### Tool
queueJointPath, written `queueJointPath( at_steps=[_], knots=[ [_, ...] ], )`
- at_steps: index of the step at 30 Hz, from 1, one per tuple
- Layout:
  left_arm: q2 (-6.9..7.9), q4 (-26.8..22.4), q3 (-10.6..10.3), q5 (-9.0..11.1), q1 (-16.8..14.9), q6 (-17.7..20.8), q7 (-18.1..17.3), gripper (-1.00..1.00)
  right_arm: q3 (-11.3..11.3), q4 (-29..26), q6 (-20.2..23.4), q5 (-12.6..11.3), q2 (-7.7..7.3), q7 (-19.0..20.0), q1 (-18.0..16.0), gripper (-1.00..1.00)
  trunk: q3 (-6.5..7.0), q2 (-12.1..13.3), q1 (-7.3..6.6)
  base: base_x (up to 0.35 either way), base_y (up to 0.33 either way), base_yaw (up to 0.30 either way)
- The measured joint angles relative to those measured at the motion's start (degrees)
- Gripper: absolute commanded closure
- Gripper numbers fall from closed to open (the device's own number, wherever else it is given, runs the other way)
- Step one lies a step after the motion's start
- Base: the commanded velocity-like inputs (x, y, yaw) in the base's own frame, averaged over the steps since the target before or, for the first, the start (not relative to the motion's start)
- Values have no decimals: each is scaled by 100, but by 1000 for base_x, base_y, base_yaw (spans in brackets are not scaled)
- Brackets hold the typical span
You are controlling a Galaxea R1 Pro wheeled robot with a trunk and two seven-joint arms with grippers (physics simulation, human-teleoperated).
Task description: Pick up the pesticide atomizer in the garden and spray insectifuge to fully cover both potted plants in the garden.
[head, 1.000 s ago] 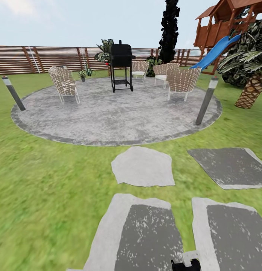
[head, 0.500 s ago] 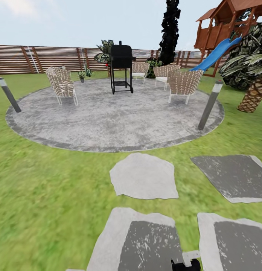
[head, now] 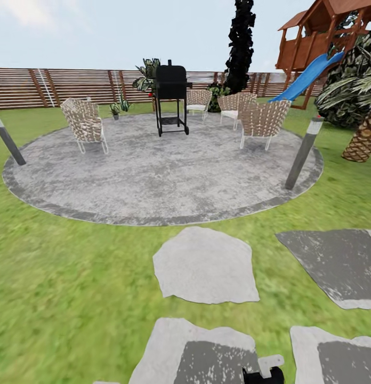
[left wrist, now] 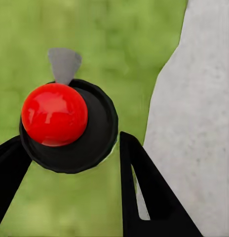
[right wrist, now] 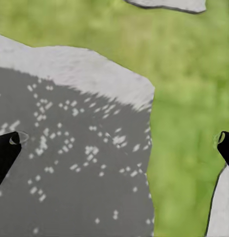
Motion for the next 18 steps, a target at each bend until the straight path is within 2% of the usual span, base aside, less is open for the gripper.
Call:
queueJointPath(
  at_steps=[18],
  knots=[
    [2, 0, 7, 1, -1, 0, 0, 100, 0, -2, 0, 0, 0, 0, 0, -100, 0, 0, 0, 339, 0, 0]
  ],
)
